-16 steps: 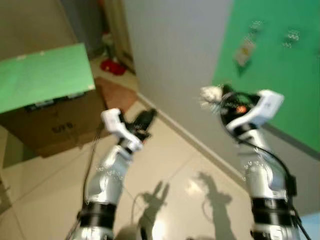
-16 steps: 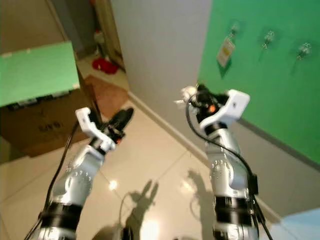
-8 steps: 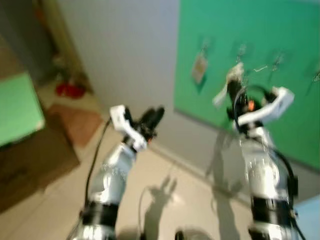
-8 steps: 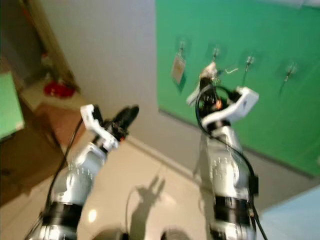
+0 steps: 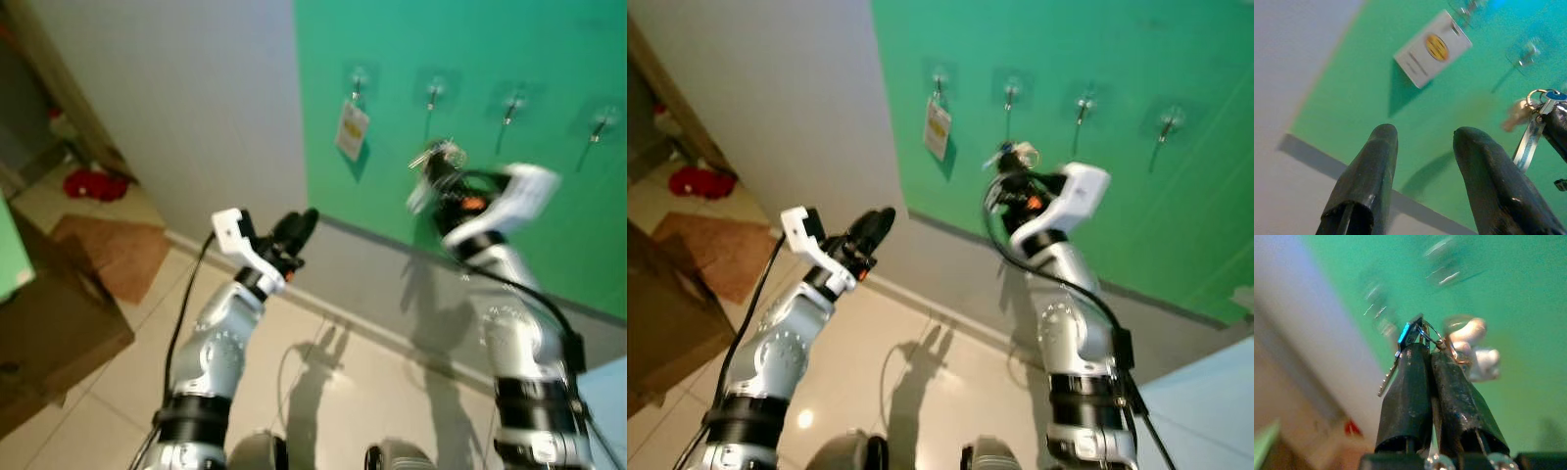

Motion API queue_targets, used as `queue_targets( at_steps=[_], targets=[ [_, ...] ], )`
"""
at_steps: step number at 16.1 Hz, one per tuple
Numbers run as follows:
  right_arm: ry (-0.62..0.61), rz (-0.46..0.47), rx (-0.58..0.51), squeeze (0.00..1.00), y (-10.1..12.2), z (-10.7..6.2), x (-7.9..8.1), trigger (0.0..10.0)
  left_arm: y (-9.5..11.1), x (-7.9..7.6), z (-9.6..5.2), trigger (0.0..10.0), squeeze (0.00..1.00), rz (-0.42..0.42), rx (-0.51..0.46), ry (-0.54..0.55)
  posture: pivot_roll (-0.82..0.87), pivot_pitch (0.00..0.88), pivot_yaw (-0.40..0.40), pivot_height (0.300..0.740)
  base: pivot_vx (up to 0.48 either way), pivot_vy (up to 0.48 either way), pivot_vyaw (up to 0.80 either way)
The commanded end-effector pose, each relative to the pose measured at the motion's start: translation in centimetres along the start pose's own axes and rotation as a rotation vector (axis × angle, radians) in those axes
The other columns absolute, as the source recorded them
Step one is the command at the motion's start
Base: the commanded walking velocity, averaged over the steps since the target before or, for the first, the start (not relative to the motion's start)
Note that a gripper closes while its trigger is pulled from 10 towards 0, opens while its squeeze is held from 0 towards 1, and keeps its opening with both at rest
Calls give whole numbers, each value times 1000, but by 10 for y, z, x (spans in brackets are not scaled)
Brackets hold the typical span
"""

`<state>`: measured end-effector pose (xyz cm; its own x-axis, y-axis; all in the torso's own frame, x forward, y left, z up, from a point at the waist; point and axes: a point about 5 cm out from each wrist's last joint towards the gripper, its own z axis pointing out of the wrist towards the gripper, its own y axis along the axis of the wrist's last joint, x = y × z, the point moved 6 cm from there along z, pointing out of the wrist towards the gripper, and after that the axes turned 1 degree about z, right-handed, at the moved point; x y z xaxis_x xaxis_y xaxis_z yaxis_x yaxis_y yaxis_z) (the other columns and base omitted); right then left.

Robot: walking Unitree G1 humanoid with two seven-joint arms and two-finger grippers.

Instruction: Hang keys on a hook

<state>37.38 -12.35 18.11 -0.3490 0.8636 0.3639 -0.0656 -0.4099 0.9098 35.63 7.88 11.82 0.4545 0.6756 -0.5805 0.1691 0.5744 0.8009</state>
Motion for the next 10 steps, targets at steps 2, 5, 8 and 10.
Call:
queue_targets(
  at_steps=[2,5,8,10],
  targets=[
    [53,-196,103,0,-14,7,11,10000,6,2,-2,10000,0,21,-14,14,14,121,40,740,0,0,0],
    [202,-515,276,0,-30,1,20,10000,7,2,-4,10000,0,25,-17,20,23,132,37,740,0,0,0],
    [362,-1067,1048,0,-87,-100,-54,10000,7,-1,-5,10000,0,18,-22,16,5,142,30,740,0,0,0],
    [412,-1073,1131,0,-89,-118,-54,10000,6,-3,-6,10000,0,18,-19,12,-5,149,24,740,0,0,0]
  ],
)
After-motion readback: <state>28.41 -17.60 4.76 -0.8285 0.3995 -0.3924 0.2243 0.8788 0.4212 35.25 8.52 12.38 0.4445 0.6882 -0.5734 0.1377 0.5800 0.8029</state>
